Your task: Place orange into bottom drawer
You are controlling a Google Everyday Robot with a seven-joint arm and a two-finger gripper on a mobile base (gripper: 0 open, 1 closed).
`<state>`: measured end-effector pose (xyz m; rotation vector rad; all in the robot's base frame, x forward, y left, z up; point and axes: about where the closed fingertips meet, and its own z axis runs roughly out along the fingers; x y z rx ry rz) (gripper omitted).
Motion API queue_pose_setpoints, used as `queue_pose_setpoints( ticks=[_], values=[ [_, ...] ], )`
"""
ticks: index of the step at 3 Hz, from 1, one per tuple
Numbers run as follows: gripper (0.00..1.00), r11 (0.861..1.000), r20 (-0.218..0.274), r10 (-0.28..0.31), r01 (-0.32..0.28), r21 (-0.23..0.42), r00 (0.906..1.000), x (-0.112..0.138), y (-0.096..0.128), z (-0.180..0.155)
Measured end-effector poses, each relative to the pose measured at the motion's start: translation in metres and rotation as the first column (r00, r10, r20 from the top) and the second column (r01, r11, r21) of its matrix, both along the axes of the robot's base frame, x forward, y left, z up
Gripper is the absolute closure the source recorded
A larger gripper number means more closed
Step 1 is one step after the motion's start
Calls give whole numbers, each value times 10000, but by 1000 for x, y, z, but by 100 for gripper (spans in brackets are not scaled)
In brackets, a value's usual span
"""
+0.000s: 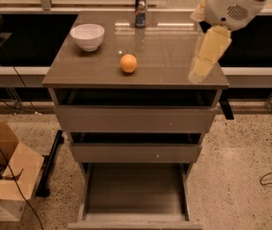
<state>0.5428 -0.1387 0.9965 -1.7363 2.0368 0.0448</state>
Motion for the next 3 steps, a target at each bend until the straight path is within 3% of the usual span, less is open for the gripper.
queue_pose_setpoints(
  ticks=[1, 2, 3],
  values=[
    [0, 9943, -443, -160, 205, 1048, 9989, 24, 20, -19],
    [0, 9797, -909, -356, 527, 1933, 9952, 45, 39, -41],
    [0, 9589, -1294, -167, 525, 2788, 9914, 62, 59, -50]
  ],
)
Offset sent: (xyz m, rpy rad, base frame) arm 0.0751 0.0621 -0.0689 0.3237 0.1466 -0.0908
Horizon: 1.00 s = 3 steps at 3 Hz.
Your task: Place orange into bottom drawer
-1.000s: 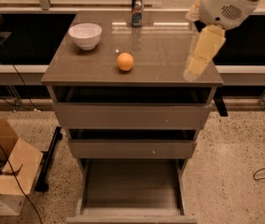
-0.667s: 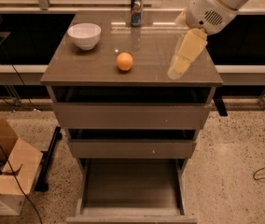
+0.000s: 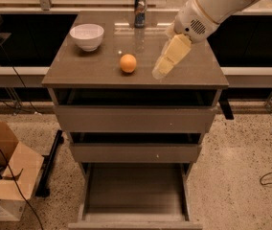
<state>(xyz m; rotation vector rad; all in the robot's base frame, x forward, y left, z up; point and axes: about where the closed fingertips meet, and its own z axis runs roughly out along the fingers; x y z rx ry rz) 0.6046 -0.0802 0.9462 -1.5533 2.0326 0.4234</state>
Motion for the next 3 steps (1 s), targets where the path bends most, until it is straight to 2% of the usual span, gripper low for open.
queue_pose_setpoints(
  ticks=[1, 2, 3],
  values=[
    [0, 9999, -51, 22, -22, 120, 10000, 2, 2, -1],
    [0, 9984, -358, -417, 430, 354, 9985, 12, 3, -25],
    [0, 9936, -635, -753, 802, 795, 9951, 32, 8, -49]
  ],
)
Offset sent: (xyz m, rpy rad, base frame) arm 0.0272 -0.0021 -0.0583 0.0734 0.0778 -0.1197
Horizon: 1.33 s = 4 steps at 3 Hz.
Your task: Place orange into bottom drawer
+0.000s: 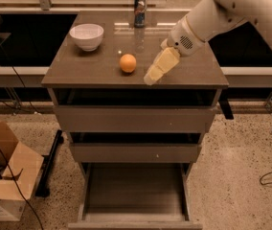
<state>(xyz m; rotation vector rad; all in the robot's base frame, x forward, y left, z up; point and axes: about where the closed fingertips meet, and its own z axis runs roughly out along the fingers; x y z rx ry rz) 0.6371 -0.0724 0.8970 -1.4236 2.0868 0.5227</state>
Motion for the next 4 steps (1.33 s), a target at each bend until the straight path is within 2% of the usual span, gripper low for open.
queue_pose_setpoints(
  ticks=[1, 2, 3, 4],
  values=[
    [0, 9986, -164, -365, 371, 373, 9992, 25, 7, -17],
    [0, 9939, -221, -624, 641, 900, 9978, 62, 25, -34],
    [0, 9889, -294, -703, 735, 1294, 9971, 84, 41, -48],
    [0, 9882, -272, -579, 611, 1406, 9980, 103, 69, -63]
  ],
)
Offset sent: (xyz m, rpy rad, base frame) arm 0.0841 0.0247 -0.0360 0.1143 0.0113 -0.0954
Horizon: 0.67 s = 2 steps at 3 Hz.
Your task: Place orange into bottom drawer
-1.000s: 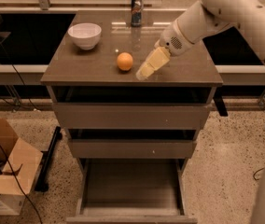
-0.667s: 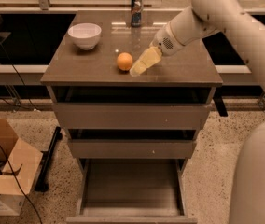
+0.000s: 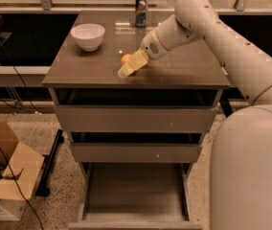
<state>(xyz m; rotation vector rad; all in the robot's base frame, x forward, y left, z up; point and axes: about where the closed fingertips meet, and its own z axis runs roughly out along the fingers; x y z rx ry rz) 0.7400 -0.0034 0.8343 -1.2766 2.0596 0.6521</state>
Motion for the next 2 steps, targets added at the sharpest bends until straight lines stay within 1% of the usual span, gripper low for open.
queue_pose_setpoints(
  ticks=[1, 2],
  values=[
    [18, 10000, -217, 83, -83, 31, 9997, 7, 17, -12],
    [42, 10000, -158, 29, -30, -39, 9999, 5, 23, -9]
  ],
)
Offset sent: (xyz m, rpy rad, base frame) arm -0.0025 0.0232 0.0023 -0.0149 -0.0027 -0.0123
